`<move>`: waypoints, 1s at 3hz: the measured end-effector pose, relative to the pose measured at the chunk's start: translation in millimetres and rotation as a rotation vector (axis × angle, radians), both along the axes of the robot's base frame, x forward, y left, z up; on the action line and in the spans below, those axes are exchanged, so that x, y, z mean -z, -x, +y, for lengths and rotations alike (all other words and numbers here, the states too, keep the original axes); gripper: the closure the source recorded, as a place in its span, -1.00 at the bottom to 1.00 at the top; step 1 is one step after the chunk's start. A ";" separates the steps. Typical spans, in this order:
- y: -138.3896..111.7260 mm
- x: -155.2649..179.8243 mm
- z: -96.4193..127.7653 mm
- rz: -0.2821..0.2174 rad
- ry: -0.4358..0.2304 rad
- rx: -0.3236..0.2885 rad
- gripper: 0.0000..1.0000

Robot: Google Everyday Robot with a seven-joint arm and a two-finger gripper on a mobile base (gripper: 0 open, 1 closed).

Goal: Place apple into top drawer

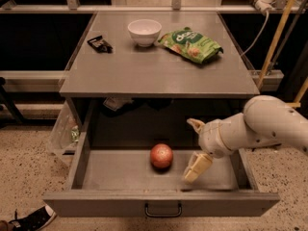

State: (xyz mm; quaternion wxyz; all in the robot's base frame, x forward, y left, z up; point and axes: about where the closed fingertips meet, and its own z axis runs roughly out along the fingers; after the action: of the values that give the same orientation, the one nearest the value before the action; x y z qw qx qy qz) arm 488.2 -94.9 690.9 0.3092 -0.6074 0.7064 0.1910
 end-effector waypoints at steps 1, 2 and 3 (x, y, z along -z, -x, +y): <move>7.9 -34.5 -26.6 -0.033 0.020 0.089 -1.00; 16.6 -67.2 -48.2 -0.044 0.058 0.114 -1.00; 43.8 -110.7 -72.2 -0.055 0.073 0.128 -1.00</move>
Offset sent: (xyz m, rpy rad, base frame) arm -0.0328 -0.0783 0.1068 -0.1068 -0.0380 -0.1360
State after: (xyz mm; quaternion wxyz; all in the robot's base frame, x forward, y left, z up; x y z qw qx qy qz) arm 444.4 -167.1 801.6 0.3178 -0.5768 0.7415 0.1284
